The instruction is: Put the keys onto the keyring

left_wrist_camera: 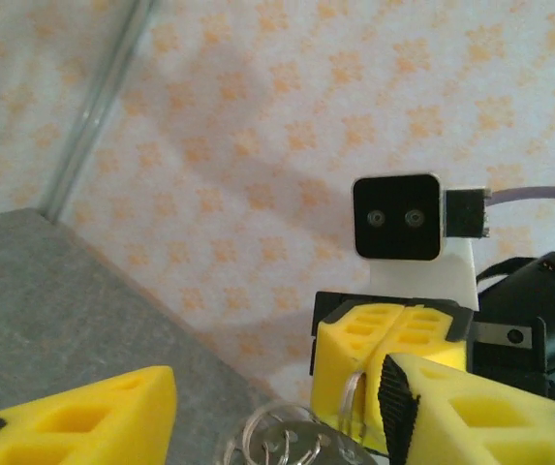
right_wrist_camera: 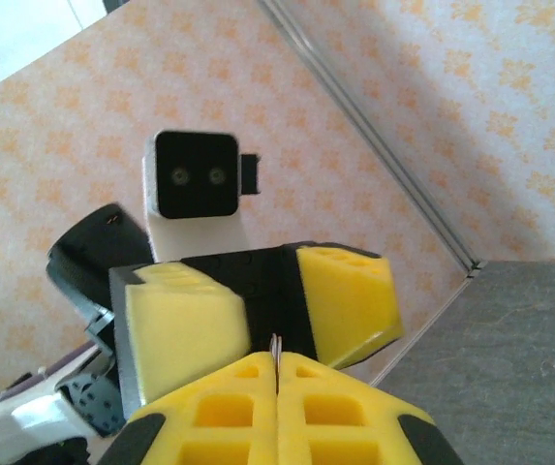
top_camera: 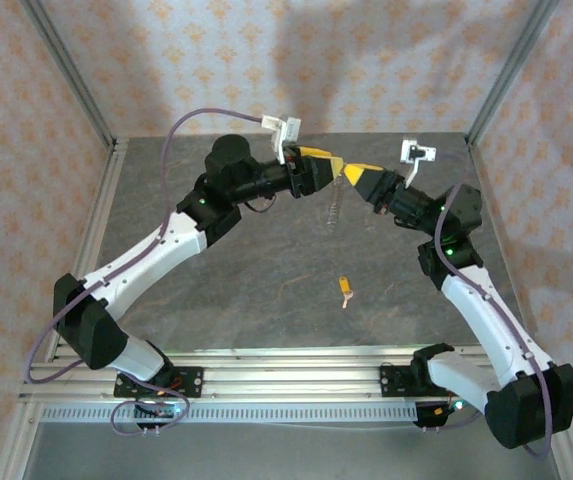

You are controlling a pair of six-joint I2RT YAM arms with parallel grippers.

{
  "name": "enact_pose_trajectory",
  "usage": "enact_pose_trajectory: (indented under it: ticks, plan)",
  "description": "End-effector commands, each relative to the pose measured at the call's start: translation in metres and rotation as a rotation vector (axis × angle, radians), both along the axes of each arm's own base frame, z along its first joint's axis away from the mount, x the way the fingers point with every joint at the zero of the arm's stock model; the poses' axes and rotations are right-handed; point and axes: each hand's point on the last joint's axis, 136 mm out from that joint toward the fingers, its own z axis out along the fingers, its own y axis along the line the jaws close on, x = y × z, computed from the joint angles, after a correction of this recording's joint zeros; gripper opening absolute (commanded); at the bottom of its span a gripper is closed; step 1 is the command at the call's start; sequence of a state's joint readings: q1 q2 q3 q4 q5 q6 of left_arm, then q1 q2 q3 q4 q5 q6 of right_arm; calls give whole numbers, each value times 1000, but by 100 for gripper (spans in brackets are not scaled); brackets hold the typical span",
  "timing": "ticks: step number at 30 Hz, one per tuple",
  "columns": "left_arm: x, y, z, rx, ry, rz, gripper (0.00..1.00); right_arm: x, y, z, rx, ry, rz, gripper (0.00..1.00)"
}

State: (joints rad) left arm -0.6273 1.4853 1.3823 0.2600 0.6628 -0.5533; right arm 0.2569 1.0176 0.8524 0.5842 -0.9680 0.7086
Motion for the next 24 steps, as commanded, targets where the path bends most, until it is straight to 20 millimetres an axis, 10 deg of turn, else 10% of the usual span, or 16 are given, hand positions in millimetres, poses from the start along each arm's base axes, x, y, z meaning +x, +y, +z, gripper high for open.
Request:
enact_pose_trajectory:
  ticks: [1,14,24]
  plan:
    - [-3,27,47,-172,-50,126,63,1,-9,21,114,-47,-46,0]
    - [-1,21,30,-231,4,154,40,2,-7,35,223,-53,-62,0]
    - [-2,10,33,-241,0,126,42,3,0,38,237,-53,-36,0]
